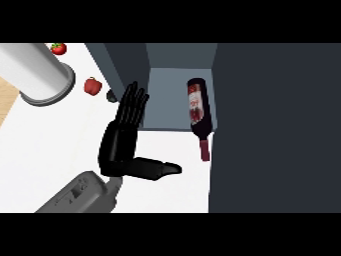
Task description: Pick up the wine, place it into the cabinet and close the cabinet
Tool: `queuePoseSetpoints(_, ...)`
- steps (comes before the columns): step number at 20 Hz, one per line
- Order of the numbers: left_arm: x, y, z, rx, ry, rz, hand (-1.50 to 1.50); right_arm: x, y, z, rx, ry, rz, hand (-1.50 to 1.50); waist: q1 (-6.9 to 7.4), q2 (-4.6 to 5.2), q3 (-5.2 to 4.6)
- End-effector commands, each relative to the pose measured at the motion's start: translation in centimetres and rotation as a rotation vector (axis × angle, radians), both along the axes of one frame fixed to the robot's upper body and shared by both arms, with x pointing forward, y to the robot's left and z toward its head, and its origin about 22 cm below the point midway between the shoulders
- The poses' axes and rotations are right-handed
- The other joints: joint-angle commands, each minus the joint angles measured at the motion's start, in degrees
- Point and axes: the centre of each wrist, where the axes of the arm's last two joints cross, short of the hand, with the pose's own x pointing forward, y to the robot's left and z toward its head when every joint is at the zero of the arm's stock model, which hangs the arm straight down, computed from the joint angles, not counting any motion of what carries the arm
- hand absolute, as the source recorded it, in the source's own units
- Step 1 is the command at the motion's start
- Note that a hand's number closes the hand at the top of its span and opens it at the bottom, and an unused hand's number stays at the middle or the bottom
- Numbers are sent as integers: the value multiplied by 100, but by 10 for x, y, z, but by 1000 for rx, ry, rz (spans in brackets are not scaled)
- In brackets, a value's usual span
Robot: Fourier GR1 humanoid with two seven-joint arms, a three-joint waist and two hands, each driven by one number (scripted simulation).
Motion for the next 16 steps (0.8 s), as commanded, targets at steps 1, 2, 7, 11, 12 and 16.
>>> queuePoseSetpoints(1, -45, 9, 21, -10, -3, -13, -150, 17, 11, -1, -16, 1, -5, -150, -13, 22, -1)
queuePoseSetpoints(2, -49, 17, 29, -34, -3, -1, -150, -4, -1, 8, -7, -19, -3, -150, -61, 19, -1)
queuePoseSetpoints(7, -79, 19, 41, -48, 22, -13, -150, 3, 2, 6, -49, -1, 47, 150, -85, 34, -2)
queuePoseSetpoints(11, -87, 33, 47, -15, -10, 52, -150, -1, 0, 7, -215, -12, 157, 150, -68, 28, 0)
queuePoseSetpoints(12, -96, 37, 51, -18, -20, 57, -150, -5, 8, 3, -206, -16, 202, 150, -58, 24, 0)
queuePoseSetpoints(16, -95, 62, 52, -5, -16, 133, -150, -25, 18, 10, -306, 31, 354, 150, -83, 25, -4)
